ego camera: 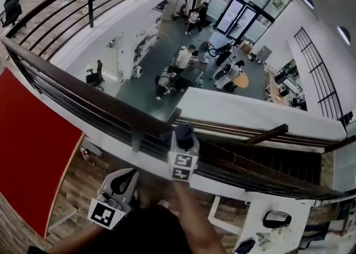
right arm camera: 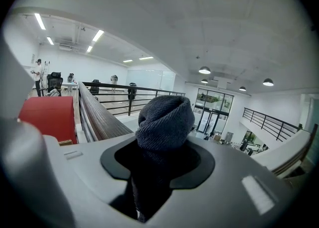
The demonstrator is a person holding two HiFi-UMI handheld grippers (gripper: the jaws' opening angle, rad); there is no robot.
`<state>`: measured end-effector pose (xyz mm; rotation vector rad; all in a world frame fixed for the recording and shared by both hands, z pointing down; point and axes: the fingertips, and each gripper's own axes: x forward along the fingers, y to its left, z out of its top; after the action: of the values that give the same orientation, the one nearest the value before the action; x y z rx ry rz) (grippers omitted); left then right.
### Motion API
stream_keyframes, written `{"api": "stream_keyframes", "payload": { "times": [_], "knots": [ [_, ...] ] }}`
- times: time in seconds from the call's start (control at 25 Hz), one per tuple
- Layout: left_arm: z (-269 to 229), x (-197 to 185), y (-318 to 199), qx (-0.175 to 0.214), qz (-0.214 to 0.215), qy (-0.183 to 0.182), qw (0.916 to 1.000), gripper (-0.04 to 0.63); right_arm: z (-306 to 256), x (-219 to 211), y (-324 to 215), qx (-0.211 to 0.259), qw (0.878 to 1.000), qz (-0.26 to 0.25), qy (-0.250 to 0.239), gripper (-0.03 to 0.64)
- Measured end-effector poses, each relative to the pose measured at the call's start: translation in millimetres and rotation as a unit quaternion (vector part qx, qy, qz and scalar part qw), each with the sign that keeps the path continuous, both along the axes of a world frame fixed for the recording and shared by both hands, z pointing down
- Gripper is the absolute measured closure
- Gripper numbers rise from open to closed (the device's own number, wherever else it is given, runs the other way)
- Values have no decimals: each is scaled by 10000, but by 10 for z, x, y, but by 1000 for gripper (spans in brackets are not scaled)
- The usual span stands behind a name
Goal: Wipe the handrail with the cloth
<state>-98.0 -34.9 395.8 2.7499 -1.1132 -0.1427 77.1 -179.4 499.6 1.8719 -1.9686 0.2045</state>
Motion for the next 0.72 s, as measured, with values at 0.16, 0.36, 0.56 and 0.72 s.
{"api": "stream_keyframes", "payload": {
  "times": [0.16,0.36,0.56,0.72],
  "knots": [
    [2,62,-5,-10,85,-50,10000,595,-15,132,39,17,9999,138,-36,457],
    [-28,195,8,-14,233,-61,9997,595,-35,355,139,36,9993,371,-87,458],
    [-13,323,52,-21,372,-75,9993,595,30,555,239,-19,9983,550,-204,459],
    [-21,404,70,-1,435,-67,9990,595,57,704,303,-57,9976,663,-206,459]
  ]
}}
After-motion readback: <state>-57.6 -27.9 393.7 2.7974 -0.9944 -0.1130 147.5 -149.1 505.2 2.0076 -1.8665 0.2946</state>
